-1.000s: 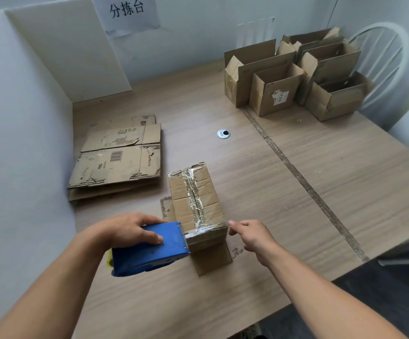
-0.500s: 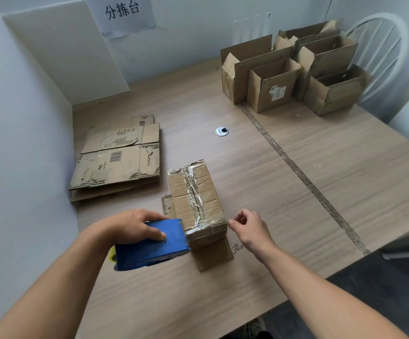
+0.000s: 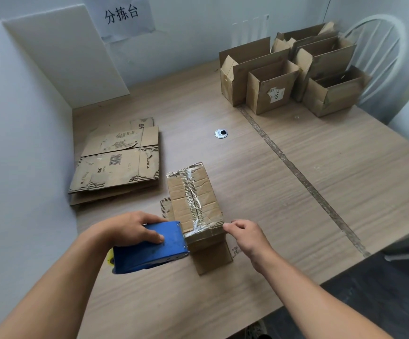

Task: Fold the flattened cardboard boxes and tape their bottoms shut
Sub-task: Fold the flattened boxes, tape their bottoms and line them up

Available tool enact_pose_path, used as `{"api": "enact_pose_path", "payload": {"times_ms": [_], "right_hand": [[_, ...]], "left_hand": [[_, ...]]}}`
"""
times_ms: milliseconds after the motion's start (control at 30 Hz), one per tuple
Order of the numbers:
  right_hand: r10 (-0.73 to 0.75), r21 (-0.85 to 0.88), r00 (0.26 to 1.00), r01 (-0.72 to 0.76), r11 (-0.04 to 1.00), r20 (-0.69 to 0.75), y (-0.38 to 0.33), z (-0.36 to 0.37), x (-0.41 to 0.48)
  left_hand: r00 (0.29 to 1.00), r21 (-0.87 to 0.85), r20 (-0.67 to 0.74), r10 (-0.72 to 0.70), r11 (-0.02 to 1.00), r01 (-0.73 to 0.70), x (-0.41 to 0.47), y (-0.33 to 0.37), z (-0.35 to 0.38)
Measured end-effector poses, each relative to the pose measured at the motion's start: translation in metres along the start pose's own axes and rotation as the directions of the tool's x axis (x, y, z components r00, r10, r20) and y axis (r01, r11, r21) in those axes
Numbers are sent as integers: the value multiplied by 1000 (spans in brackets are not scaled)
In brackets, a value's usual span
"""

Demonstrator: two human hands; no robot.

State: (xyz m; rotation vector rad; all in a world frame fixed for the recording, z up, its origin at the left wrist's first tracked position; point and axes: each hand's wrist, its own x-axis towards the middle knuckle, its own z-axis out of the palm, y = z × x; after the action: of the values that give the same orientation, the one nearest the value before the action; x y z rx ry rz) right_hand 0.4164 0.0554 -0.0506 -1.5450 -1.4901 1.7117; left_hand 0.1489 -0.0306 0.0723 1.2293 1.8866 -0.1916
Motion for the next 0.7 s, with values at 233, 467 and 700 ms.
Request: {"api": "enact_pose_path", "payload": {"times_ms": [233, 467, 700], "right_hand": [[-11, -64, 1000, 13, 998, 28, 17, -2, 8], [143, 16, 990, -143, 990, 7, 20, 4, 21], [-34, -239, 998, 23, 971, -44, 13, -2, 10]], "left_hand": [[1000, -7, 22, -12, 1000, 12, -2, -2, 2], [999, -22, 39, -21, 1000, 22, -2, -1, 0], [999, -36, 44, -20, 999, 22, 0, -4, 0]]}}
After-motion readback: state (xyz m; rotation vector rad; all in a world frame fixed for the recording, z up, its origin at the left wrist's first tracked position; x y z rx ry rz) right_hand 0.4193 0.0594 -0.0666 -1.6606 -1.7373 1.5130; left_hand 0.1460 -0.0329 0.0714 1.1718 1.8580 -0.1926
